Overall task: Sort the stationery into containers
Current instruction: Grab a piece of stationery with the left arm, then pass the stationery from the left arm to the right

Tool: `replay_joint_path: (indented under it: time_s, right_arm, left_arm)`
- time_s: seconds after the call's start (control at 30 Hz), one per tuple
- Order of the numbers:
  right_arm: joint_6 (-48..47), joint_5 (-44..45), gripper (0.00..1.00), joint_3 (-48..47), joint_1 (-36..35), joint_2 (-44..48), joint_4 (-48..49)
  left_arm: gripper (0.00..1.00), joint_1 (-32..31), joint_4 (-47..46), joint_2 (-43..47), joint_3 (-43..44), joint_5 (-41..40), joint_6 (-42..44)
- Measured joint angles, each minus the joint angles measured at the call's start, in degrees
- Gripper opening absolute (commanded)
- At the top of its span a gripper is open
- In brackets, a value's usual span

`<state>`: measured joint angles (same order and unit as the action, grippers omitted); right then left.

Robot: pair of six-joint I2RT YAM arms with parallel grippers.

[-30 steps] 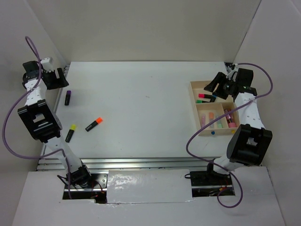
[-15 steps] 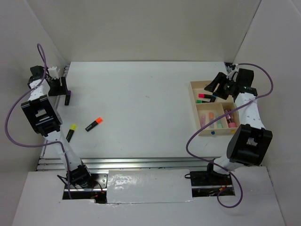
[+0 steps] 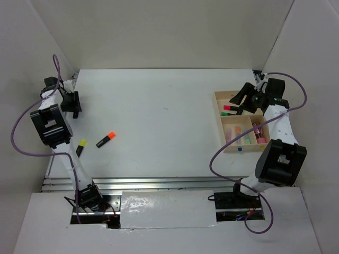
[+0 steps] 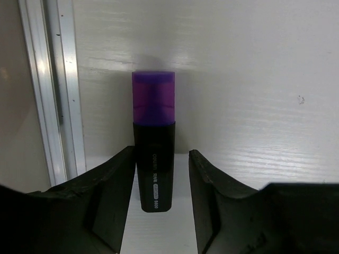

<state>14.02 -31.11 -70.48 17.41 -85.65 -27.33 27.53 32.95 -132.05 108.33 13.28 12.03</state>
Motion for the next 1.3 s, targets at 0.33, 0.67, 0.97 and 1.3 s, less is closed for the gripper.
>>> replay_joint_path:
  time_s: [0.33,0.67,0.97,1.3]
  right_arm:
    - [-0.7,-0.2,0.75,0.0,0.0,0.0,-0.7]
    - [-5.0,-2.6,0.91,-2.6,-6.5,6.0,-2.4]
    - [-0.9,-4.7,0.88,-1.8,-23.7,10.6,5.6]
    - [11.8,-3.3,0.87,-4.1,-37.6,0.6,11.8]
  left_arm:
    - [0.33,-3.0,-1.6,-0.2,-0.8,-1.5,0.0]
    - [0.04,-8.0,-4.6,11.2,-14.2,17.1,-3.5]
    - [0.01,-26.5,-21.5,37.7,-33.2,36.1,-23.3]
    - [0.01,-42.9,-30.4,41.9,-39.6,37.3,-36.6]
